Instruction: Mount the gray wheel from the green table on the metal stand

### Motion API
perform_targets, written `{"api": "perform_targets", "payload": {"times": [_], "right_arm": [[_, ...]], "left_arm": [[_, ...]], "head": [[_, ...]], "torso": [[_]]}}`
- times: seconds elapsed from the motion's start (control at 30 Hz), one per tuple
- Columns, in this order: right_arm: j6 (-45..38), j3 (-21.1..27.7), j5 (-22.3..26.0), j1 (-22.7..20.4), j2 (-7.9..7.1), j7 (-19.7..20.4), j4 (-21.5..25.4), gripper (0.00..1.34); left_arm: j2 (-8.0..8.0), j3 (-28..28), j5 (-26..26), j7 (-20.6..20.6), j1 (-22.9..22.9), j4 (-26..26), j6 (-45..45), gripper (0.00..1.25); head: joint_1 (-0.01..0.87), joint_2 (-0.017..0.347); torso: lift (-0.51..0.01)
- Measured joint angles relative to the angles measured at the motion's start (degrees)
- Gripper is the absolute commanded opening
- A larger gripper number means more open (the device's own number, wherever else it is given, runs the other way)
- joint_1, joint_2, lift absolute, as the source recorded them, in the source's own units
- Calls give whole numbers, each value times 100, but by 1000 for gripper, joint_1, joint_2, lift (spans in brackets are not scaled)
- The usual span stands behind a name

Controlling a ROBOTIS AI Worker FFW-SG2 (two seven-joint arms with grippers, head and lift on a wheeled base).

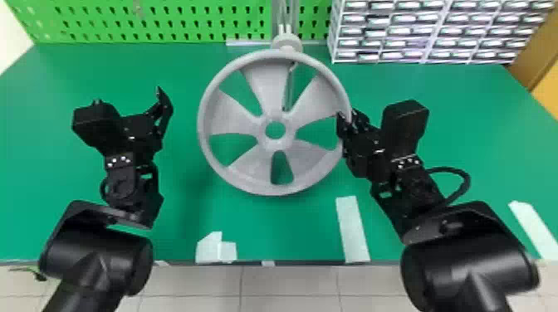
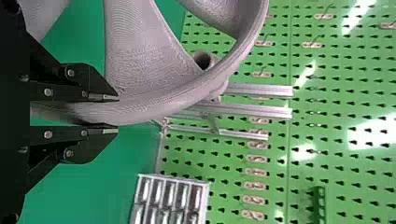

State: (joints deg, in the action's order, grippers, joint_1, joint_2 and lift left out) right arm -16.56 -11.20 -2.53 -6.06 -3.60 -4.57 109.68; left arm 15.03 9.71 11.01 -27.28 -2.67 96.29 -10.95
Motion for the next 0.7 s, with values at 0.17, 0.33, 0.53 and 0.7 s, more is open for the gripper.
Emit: {"api": "perform_targets", "payload": {"times": [0.17, 0.33, 0.53, 0.7], "right_arm": [[420, 53, -13, -29, 18, -9, -130, 242], [875, 139, -46, -59, 52, -17, -303, 242], [1322, 223, -44, -63, 108, -8, -499, 242], [1584, 293, -51, -40, 195, -8, -642, 242]], "left_arm": [[-1, 8, 67, 70, -27, 3, -60, 1089], [-1, 80, 150, 105, -71, 45, -131, 1089], [-1, 211, 236, 194, -164, 165, -162, 1089], [-1, 312, 315, 292, -262, 212, -194, 1089]], "head": [[867, 52], [867, 52], [867, 52], [867, 52]], "torso": [[-100], [-100], [-100], [-100]]}}
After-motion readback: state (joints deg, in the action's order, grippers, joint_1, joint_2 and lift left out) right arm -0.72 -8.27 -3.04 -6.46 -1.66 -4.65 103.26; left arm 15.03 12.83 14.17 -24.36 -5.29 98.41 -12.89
